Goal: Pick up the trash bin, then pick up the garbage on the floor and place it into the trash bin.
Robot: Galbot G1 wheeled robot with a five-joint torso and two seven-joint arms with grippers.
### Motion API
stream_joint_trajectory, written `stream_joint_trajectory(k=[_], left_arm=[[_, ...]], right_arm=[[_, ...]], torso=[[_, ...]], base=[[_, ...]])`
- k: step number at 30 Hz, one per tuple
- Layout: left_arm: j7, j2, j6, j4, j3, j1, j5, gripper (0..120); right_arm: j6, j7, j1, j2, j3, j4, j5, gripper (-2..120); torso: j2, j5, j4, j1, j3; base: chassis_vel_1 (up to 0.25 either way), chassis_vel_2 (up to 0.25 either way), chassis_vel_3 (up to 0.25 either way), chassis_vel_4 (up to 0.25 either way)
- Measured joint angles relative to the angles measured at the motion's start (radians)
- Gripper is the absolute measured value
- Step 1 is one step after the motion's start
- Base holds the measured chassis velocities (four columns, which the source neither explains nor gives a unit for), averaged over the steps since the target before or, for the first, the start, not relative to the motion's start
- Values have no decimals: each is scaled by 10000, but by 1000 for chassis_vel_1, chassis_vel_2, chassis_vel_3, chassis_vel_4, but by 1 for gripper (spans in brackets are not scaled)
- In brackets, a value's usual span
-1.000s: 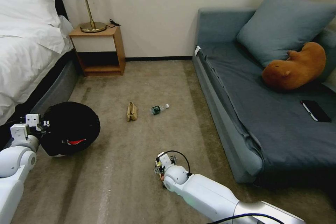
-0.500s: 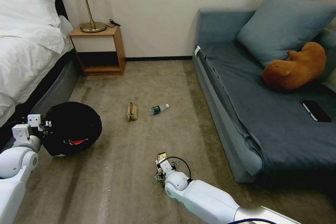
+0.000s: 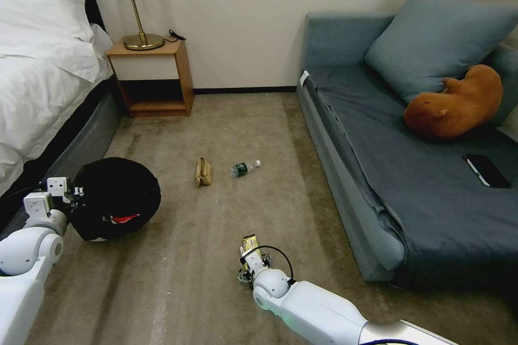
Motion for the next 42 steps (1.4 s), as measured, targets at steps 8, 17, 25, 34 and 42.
stream_joint_trajectory(k=[8, 17, 25, 34, 42], left_arm=[[39, -89, -26, -26, 30, -6, 12, 5], [103, -75, -117, -2, 29, -15, 10, 5], [164, -45, -198, 32, 9, 0, 5, 5], [335, -123, -278, -92, 14, 116, 7, 5], [396, -191, -308, -214, 100, 223, 57, 5]], right_arm=[[47, -246, -16, 0, 22, -56, 18, 70], [55, -414, -79, -11, 23, -81, -8, 48], [116, -449, -86, -44, 70, -62, -45, 19], [225, -437, 266, -116, 368, -112, -137, 0], [336, -534, 534, -168, 642, 79, -238, 0]], torso=[[2, 0, 2, -1, -2], [3, 6, 4, -2, -1], [-3, 12, 13, 0, 3], [-5, -7, -7, 1, 4], [-4, -2, 2, 1, 3]], base=[[0, 0, 0, 0], [0, 0, 0, 0], [0, 0, 0, 0], [0, 0, 0, 0], [0, 0, 0, 0]])
